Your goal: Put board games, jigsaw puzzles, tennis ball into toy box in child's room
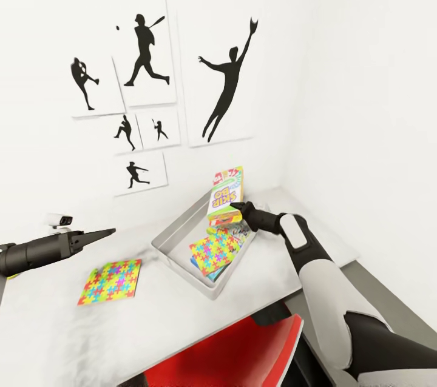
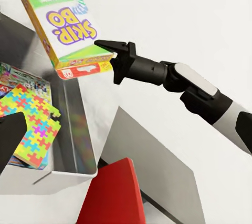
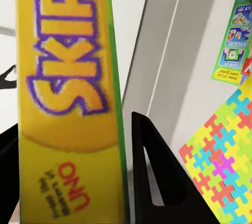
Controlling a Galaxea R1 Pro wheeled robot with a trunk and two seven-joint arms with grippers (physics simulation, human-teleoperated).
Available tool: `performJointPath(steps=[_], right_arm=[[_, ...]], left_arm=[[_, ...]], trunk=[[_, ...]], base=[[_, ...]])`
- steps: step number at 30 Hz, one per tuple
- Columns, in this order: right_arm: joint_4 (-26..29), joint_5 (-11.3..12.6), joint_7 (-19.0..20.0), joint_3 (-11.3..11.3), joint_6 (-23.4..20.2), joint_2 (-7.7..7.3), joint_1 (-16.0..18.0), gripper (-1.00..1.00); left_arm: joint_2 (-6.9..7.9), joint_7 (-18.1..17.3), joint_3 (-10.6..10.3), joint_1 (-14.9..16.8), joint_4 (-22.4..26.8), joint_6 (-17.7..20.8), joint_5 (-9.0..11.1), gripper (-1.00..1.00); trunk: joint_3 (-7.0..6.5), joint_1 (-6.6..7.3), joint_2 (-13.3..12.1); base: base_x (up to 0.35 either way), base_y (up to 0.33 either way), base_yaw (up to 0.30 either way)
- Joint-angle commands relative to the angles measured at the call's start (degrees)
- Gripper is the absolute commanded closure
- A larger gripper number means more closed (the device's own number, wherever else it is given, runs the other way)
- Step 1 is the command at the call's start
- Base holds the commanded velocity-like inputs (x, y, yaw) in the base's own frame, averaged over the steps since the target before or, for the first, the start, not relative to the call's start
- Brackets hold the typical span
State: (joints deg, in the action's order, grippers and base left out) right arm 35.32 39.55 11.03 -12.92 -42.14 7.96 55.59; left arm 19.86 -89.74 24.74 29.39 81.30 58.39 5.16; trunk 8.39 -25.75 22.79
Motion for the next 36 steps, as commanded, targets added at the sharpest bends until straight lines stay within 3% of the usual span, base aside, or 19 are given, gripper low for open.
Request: performJointPath(steps=[1,10,24,30,36], right_arm=[[0.02,-0.2,-0.53,-0.44,-0.43,0.1,0.4,1.0],[0.02,3.34,-5.68,-0.37,-0.46,0.77,1.57,1.0],[-0.22,3.87,-7.47,-0.35,-0.47,1.7,1.88,1.0],[-0.25,3.99,-10.04,-0.35,-1.23,2.04,1.88,1.0],[-0.25,6.94,-12.0,-0.35,-1.43,2.04,1.82,1.0]], left_arm=[[0.03,-0.26,0.11,0.05,0.0,0.6,-0.06,-1.0],[0.09,-0.26,0.25,0.05,0.0,0.62,-0.06,-1.0],[0.09,-0.26,0.57,0.05,0.0,0.65,-0.04,-1.0],[0.09,-0.26,0.57,0.05,0.0,0.67,-0.03,-1.0],[0.09,-0.26,0.58,0.05,0.0,0.67,-0.05,-1.0]], trunk=[[0.22,-0.03,0.13],[1.05,-0.03,0.13],[2.33,-0.03,0.13],[2.88,-0.03,0.13],[3.44,-0.03,0.13]], base=[[0.0,0.0,0.0],[0.0,0.0,0.0],[0.0,0.0,0.0],[0.0,0.0,0.0],[-0.003,0.0,0.0]])
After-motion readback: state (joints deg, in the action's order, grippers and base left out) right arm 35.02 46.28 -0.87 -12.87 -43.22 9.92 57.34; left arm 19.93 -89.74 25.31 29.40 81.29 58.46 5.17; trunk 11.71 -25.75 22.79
